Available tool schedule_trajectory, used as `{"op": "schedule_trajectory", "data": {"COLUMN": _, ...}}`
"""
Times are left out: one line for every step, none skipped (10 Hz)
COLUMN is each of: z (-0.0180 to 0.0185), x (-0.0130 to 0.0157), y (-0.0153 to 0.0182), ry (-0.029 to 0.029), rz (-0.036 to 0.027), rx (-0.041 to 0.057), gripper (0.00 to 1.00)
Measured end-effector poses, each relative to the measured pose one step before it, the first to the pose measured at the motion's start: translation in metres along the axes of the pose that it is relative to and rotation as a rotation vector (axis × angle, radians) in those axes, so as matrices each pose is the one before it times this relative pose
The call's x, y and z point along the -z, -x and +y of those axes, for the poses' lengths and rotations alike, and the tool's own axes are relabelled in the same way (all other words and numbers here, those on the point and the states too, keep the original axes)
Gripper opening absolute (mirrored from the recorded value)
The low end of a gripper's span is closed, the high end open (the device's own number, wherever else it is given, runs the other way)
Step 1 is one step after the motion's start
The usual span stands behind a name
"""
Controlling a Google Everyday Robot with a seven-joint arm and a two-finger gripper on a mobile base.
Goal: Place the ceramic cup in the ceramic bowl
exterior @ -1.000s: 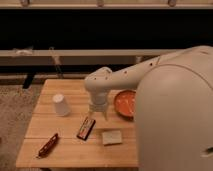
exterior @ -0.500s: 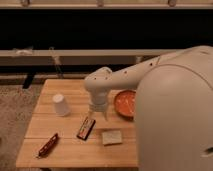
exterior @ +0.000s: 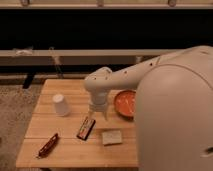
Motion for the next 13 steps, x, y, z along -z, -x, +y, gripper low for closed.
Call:
{"op": "schedule_trajectory", "data": {"z": 0.00000, "x": 0.00000, "y": 0.00000, "ry": 0.00000, "rz": 0.00005, "rx": -0.00002, "gripper": 0.65}}
{"op": "schedule_trajectory", "data": {"z": 0.00001, "x": 0.00000, "y": -0.00001, "ry": -0.00001, "rz": -0.00001, "rx": 0.00002, "gripper": 0.65}}
{"op": "schedule_trajectory", "data": {"z": 0.00000, "x": 0.00000, "y": 0.00000, "ry": -0.00008, "rz": -0.00002, "rx": -0.00002, "gripper": 0.65}}
{"op": "schedule_trajectory", "data": {"z": 0.00003, "x": -0.00006, "y": 0.00004, "ry": -0.00049, "rz": -0.00037, "rx": 0.00064, "gripper": 0.65}}
{"op": "schedule_trajectory", "data": {"z": -0.00005, "x": 0.00161, "y": -0.00044, "ry": 0.00543, "rz": -0.00707, "rx": 0.00481, "gripper": 0.65}}
{"op": "schedule_trajectory", "data": {"z": 0.00373, "x": 0.00482, "y": 0.00170, "ry": 0.01121, "rz": -0.01395, "rx": 0.01925, "gripper": 0.65}}
{"op": "schedule_trajectory", "data": {"z": 0.01481, "x": 0.00732, "y": 0.00275, "ry": 0.01502, "rz": -0.01600, "rx": 0.03849, "gripper": 0.65}}
{"op": "schedule_trajectory", "data": {"z": 0.01889, "x": 0.00588, "y": 0.00424, "ry": 0.01450, "rz": -0.01485, "rx": 0.03799, "gripper": 0.65}}
{"op": "schedule_trajectory", "data": {"z": 0.01533, "x": 0.00406, "y": 0.00483, "ry": 0.01152, "rz": -0.01246, "rx": 0.02912, "gripper": 0.65}}
{"op": "schedule_trajectory", "data": {"z": 0.02117, "x": 0.00275, "y": 0.00654, "ry": 0.01419, "rz": -0.01072, "rx": 0.04011, "gripper": 0.65}}
{"op": "schedule_trajectory", "data": {"z": 0.03653, "x": -0.00119, "y": 0.01158, "ry": 0.01721, "rz": -0.01057, "rx": 0.07191, "gripper": 0.65}}
{"op": "schedule_trajectory", "data": {"z": 0.01206, "x": -0.00154, "y": 0.00531, "ry": 0.00238, "rz": -0.00162, "rx": 0.02610, "gripper": 0.65}}
{"op": "schedule_trajectory", "data": {"z": 0.02503, "x": -0.00435, "y": 0.01222, "ry": 0.00065, "rz": -0.00106, "rx": 0.05632, "gripper": 0.65}}
